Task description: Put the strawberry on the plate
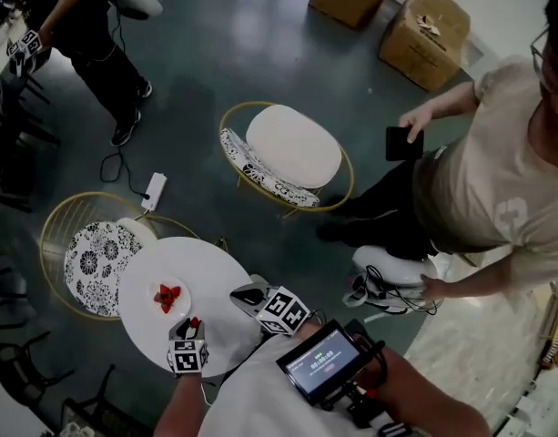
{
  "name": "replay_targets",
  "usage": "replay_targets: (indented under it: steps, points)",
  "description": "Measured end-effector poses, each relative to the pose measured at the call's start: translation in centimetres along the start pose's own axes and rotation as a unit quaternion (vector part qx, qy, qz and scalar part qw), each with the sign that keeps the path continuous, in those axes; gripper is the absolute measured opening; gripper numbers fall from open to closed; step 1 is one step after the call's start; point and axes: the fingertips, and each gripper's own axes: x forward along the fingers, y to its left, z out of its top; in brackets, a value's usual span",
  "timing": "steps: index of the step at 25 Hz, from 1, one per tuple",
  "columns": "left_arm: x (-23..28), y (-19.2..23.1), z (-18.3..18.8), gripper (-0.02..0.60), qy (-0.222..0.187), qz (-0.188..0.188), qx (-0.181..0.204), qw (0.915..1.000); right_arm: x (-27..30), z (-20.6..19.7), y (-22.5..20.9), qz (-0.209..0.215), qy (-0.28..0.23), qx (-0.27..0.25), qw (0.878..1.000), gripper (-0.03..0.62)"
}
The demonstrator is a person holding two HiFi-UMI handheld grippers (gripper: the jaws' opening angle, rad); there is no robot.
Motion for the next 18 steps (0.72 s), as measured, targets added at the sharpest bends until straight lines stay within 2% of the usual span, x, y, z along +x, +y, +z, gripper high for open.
replay_targets:
  steps: [2,3,5,8,13,18]
  points:
    - [-2.6,0.7,-0.7,0.147,-0.013,0.022,-0.016,0.9995,0.4,-0.6,2.6,0.026,0.011,0.004,1.000,0.005]
    - [-3.5,1.2,0.1,0.147,-0.032,0.031,-0.016,0.9989,0.6,-0.7,3.1,0.034,0.015,0.004,0.999,0.005]
    - [-2.8,1.7,3.4,0.147,-0.066,0.034,-0.008,0.9972,0.0,0.7,1.5,0.024,0.012,-0.007,1.000,0.005]
    - [-0.3,1.9,5.3,0.147,-0.053,0.030,-0.016,0.9980,-1.7,3.2,-1.0,-0.002,0.014,-0.022,1.000,0.005]
    - [1.7,5.2,2.0,0.147,-0.036,0.054,-0.038,0.9971,2.1,0.4,0.0,0.025,0.032,-0.026,0.999,0.005]
    - [3.2,6.0,3.4,0.147,-0.052,0.065,-0.054,0.9950,1.8,-0.6,-1.1,0.026,0.039,-0.024,0.999,0.005]
